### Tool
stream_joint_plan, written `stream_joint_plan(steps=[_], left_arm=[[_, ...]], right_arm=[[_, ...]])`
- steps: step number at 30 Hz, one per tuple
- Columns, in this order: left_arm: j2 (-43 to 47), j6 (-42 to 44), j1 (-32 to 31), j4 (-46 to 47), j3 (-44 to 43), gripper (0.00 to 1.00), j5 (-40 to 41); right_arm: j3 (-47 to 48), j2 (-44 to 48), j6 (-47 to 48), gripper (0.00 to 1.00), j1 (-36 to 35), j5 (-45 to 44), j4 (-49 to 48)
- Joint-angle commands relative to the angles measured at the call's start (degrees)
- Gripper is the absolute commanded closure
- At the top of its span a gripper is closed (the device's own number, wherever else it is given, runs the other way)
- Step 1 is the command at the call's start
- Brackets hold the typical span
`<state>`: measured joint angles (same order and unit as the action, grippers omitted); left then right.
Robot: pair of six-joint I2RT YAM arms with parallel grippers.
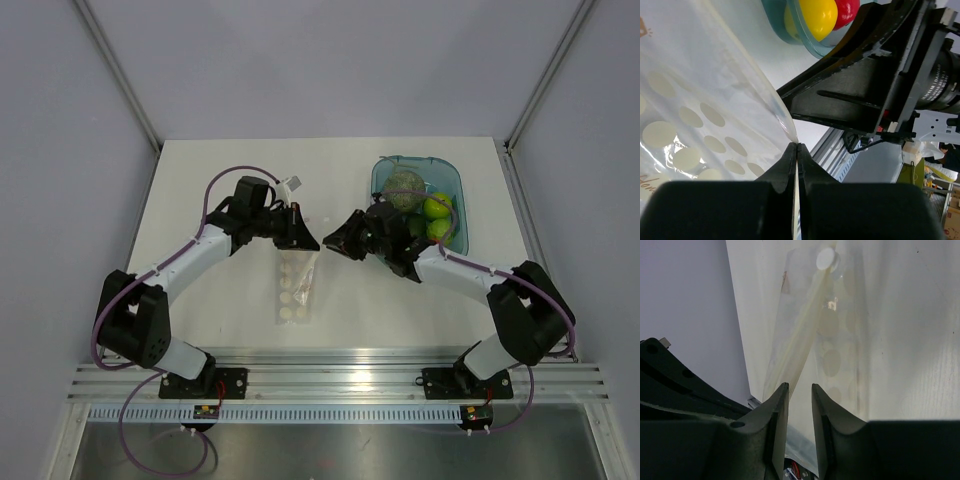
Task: Place the food in the zip-top bag and seal the zipper
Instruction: Open the zipper of the food storage bag.
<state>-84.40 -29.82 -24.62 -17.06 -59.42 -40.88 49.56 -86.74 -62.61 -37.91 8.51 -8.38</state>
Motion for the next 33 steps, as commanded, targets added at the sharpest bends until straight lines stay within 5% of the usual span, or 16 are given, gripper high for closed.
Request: stream_joint_plan(steps=[1,17,21,22,26,33], left_arm=[[2.05,0.91,0.01,1.15,0.27,1.0,-3.24],[3.19,4.16,0.1,-2.28,0.88,1.0,-3.06],[3.45,4.33,0.01,-2.54,0.88,1.0,-2.97],[3.45,4.51,-0.07,-2.71,0.88,1.0,-2.97],[3.72,6.0,0.1,-4.82,0.53,1.0,-1.57],[6.7,7.23,2.56,-8.07,-0.79,1.0,-0.69]], right_arm=[[2.2,-1.67,-0.32,0.68,0.21,3.0,-3.39],[-1.93,-7.39,-11.48,0.69,1.79,12.31,-26.07],[-2.27,-8.54,-11.66,0.83,1.79,12.41,-27.13],[-2.36,-8.36,-11.31,1.0,1.79,12.23,-26.34],[-0.27,-5.47,-5.27,1.0,1.79,8.91,-17.93],[9.67,1.57,12.13,1.0,1.79,-9.9,16.54]])
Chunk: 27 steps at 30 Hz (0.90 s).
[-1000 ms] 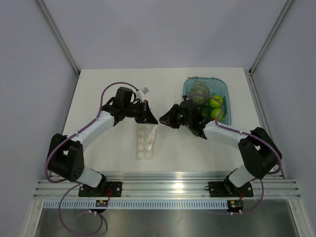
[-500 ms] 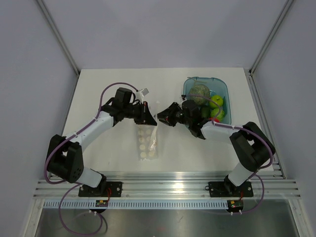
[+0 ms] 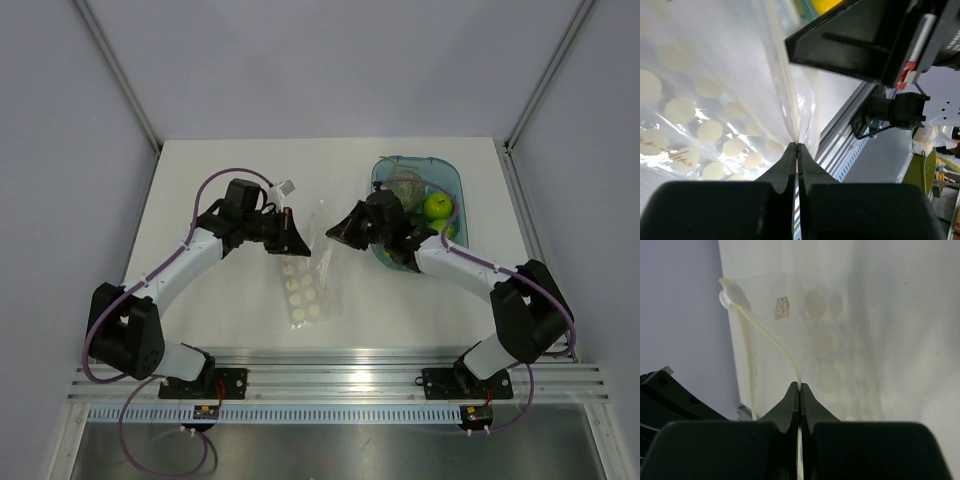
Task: Place the food in the zip-top bag and seal the zipper
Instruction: Open the zipper of the food storage bag.
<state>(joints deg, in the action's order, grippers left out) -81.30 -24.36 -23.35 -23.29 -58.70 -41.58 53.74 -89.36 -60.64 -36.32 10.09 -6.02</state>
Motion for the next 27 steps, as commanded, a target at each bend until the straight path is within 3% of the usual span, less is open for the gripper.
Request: stream_joint_plan(steps=[1,11,13,15,18,22,27], left_arm=[[3.95,1.86,1.64,-2.28,-2.03,1.0,0.01],[2.99,-3.93,2.79,-0.53,-5.37,0.98,2.12],[1.76,-5.34,2.79,-0.27,-6.43,0.66,1.6],[1.23,-5.79,2.7,-0.53,-7.3,0.6,1.5],[1.05,-5.7,2.26,-2.36,-9.32,0.36,3.95],[0.09,-5.08,0.77,-4.13,-11.43,0.29,4.67],[-0.53,-8.24,-2.3,-0.19,-9.6,0.34,5.28]], right_arm=[[6.55,5.07,11.5,1.0,0.19,-12.97,16.63],[11.2,5.34,14.59,1.0,-1.65,-12.46,17.97],[12.53,4.12,14.32,1.0,-2.18,-12.72,19.2],[15.07,3.32,14.5,1.0,-3.05,-14.21,20.87],[16.14,2.96,13.8,1.0,-3.5,-14.66,21.58],[16.49,2.88,13.18,1.0,-3.59,-14.57,22.28],[16.84,2.88,12.65,1.0,-4.03,-14.39,22.37]])
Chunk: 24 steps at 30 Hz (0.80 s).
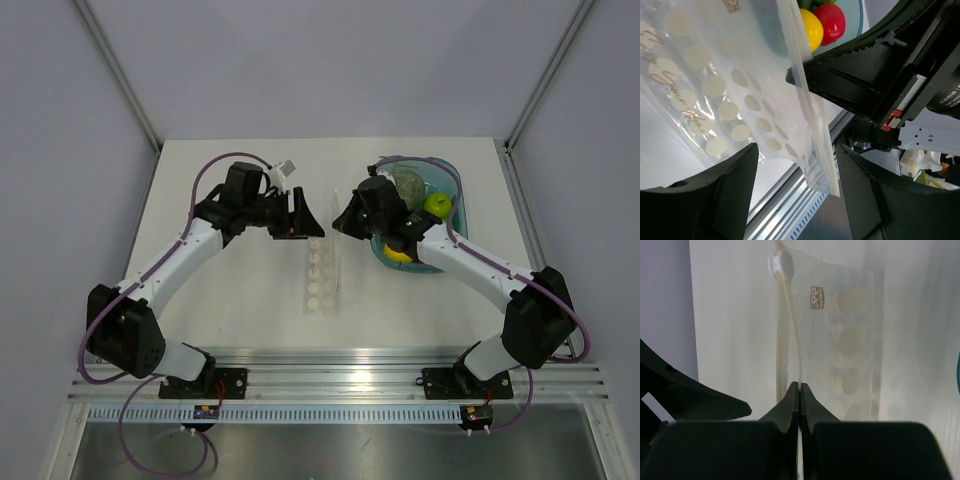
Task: Place the food in the zip-top bag and seal the zipper
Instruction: Open the zipper of the food storage bag.
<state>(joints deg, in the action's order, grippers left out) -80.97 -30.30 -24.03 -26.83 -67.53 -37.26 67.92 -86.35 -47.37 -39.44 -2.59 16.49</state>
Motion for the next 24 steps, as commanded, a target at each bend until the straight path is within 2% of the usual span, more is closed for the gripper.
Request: stream_joint_plan(steps=[1,4,8,13,24], left_arm=[[-1.12,-2.91,-1.98,4.15,-0.5,0.34,0.87],[-1.56,-5.99,-3.04,6.87,0.38,0.34,1.74],[-2.0,-9.76,-3.04,8.11,-0.14,0.45,6.92],[-4.37,-11.18,-3.13,6.0,-2.87,0.52,10.97],[-6.66,-12.15,-3.04,6.0,-4.98,0.54,10.89]], right_arm=[[2.92,-0.23,-0.61,1.0,-1.25,-1.72,-0.14],[3.27,-0.31,-0.35,1.0,-1.6,-1.8,-0.05],[3.18,-0.23,-0.35,1.0,-1.87,-1.89,0.03],[3.1,0.04,-0.17,1.0,-2.31,-2.16,0.38],[3.97,-1.1,0.35,1.0,-3.36,-2.33,0.82]])
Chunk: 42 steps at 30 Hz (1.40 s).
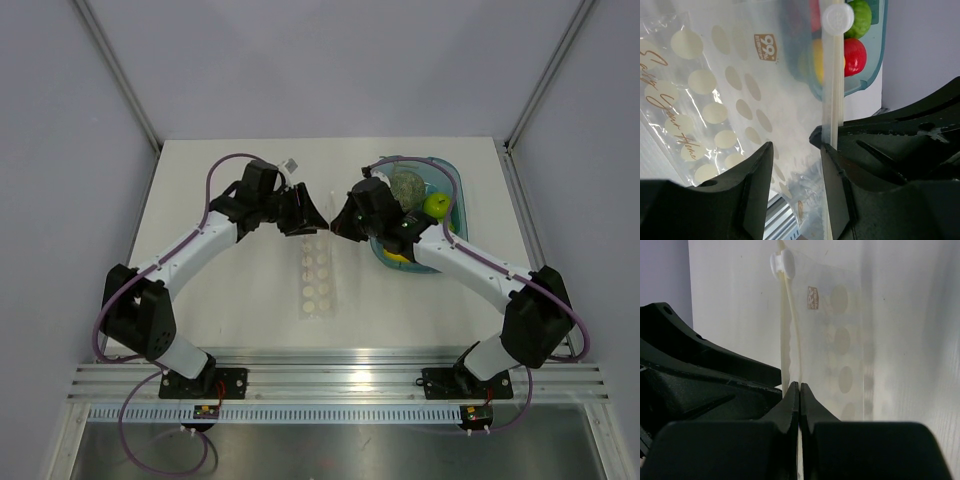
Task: Place the food in the zip-top bag and seal the zipper
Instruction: Open the zipper of the food storage bag.
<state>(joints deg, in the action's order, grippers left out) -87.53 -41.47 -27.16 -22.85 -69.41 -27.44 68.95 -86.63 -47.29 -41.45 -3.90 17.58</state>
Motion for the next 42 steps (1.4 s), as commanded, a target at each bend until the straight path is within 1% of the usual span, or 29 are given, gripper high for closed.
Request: stream_joint_plan(steps=[1,2,7,12,20,26,28,29,32,36,42], left_arm=[[0.16,-1.41,0.09,2.11,-3.02,0.56,1.42],[0.77,-1.59,0.17,2.37,-2.75,0.58,2.03],[2.89,-2.47,0.09,3.34,-2.49,0.58,3.45],[1.4,-2.56,0.17,3.25,-3.81,0.53,2.13],[0.69,-3.53,0.09,4.31,-3.63,0.51,0.37],[-2.11,-1.95,-0.79,0.62,-5.21,0.59,1.51],[-3.08,-2.12,-0.88,0.27,-5.21,0.64,0.46],[-3.35,-2.03,-0.88,-0.26,-5.13,0.69,0.37],[-3.61,-1.07,-1.06,-2.09,-5.47,0.74,1.42],[-3.79,1.3,-1.23,-6.06,-5.92,0.78,3.44],[-3.09,2.71,-1.84,-7.29,-3.72,0.76,3.01]], right_arm=[[3.03,-0.91,0.44,1.0,-1.44,-1.02,-0.27],[2.95,-1.0,0.35,1.0,-1.53,-1.02,-0.27],[2.6,-1.26,0.27,1.0,-1.53,-0.93,-0.44],[2.94,-1.52,0.27,1.0,-1.79,-0.84,-0.53],[2.86,-1.7,0.27,1.0,-1.97,-0.84,-0.53],[3.38,-1.61,0.35,1.0,-2.05,-0.84,-0.62],[3.39,-1.61,0.44,1.0,-2.05,-1.11,-0.62],[3.47,-1.53,0.53,1.0,-2.05,-1.37,-0.36],[3.74,-1.35,0.97,1.0,-2.05,-2.77,0.69],[4.18,-0.82,1.32,1.0,-2.05,-5.67,1.66],[5.32,-0.47,2.03,1.0,-2.05,-7.61,2.37]])
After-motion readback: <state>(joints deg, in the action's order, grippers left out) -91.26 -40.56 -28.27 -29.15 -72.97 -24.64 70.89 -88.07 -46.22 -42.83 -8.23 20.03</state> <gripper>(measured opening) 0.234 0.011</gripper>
